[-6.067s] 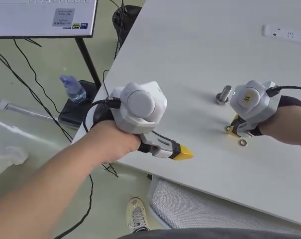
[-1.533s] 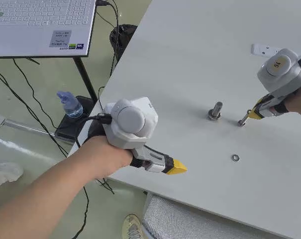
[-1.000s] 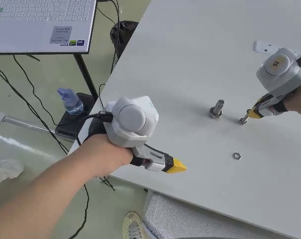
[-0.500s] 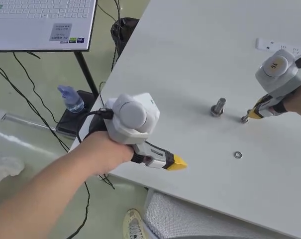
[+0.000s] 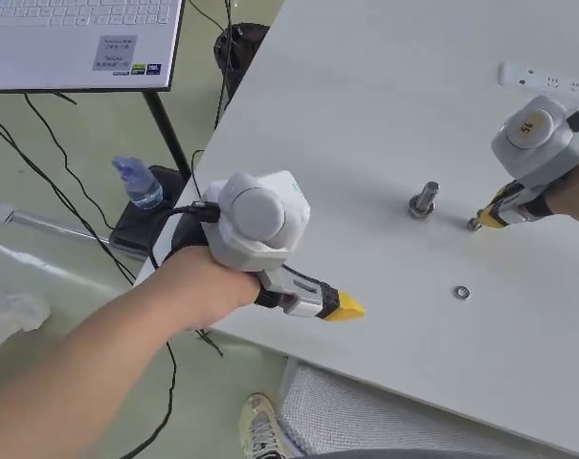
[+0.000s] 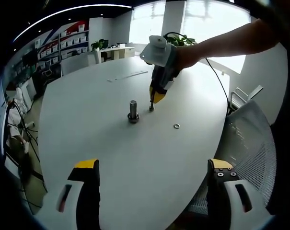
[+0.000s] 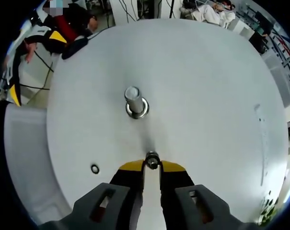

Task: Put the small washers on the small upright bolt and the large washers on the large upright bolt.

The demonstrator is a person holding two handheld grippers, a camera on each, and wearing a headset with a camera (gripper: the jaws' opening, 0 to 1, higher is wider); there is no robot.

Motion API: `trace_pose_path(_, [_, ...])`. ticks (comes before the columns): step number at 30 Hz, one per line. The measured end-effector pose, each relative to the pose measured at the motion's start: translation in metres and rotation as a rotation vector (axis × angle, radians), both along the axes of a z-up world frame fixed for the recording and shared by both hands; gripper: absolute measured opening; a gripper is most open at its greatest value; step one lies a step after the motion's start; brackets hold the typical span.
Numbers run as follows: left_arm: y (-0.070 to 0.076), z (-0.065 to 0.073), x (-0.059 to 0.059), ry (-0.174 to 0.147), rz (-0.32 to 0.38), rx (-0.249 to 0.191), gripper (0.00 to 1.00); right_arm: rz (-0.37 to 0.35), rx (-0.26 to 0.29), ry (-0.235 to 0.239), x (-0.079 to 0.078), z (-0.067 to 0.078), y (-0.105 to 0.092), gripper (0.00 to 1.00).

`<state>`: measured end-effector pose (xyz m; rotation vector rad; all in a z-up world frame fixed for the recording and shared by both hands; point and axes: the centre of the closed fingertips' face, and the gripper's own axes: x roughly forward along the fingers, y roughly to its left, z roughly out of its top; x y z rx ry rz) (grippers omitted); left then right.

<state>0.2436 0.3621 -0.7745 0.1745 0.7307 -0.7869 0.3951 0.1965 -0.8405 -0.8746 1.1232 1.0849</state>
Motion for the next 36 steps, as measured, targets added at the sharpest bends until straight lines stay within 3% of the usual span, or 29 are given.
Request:
trace_pose_path(23, [0.005,-0.007,-0.001,0.027,0.002,0.009,0.91,0.018,-0.024,0.011,-0.003,-0.018,-0.002,0.12])
trace_pose_path(36, [-0.001,-0.005,0.003,0.024,-0.008,0.000,0.90,0.006,-0.018,0.014,-0.002,-0.018,-0.001,0.12])
